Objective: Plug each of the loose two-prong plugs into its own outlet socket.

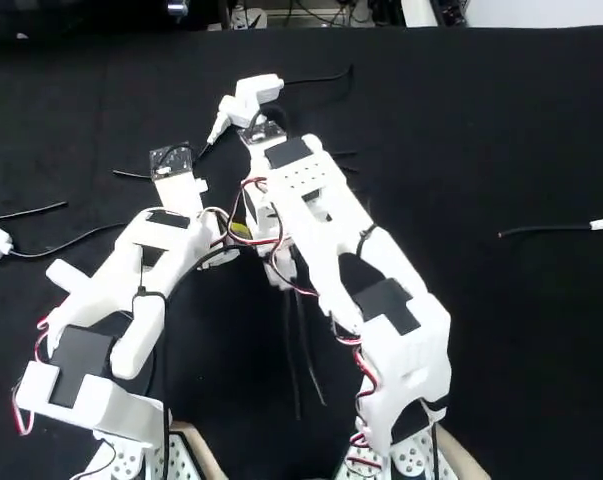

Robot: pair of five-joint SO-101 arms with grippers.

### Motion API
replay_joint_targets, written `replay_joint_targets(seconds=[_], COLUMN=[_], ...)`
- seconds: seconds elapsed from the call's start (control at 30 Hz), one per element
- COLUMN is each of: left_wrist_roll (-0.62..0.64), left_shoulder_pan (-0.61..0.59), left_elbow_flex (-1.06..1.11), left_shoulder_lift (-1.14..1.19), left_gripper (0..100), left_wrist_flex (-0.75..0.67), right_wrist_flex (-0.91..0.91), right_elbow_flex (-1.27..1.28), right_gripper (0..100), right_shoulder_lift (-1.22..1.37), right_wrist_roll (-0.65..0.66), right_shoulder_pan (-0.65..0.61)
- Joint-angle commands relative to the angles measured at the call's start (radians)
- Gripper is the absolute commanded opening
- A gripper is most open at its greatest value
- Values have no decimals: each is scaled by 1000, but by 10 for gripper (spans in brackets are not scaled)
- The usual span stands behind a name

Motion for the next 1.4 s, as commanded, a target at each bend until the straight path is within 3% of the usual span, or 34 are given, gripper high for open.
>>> replay_joint_targets(seconds=[0.0, 0.23, 0.67, 0.83, 1.17, 1.37], left_wrist_roll=[0, 2, 3, 140, 267, 249], left_shoulder_pan=[-21, -21, -21, -44, -39, 21], left_elbow_flex=[-5, -13, -15, -7, 176, 417], left_shoulder_lift=[-32, -32, -32, -57, -433, -707], left_gripper=[329, 329, 329, 329, 329, 332], left_wrist_flex=[-26, -26, -26, -20, -32, -209], right_wrist_flex=[32, 60, 239, 219, 213, 229], right_elbow_flex=[-27, -27, -131, -140, -143, -119], right_gripper=[12, 12, 13, 13, 13, 14], right_shoulder_lift=[-94, -228, -180, -97, -114, -145], right_wrist_roll=[44, 103, 180, 172, 130, 140], right_shoulder_pan=[-11, -15, -15, -20, -75, -83])
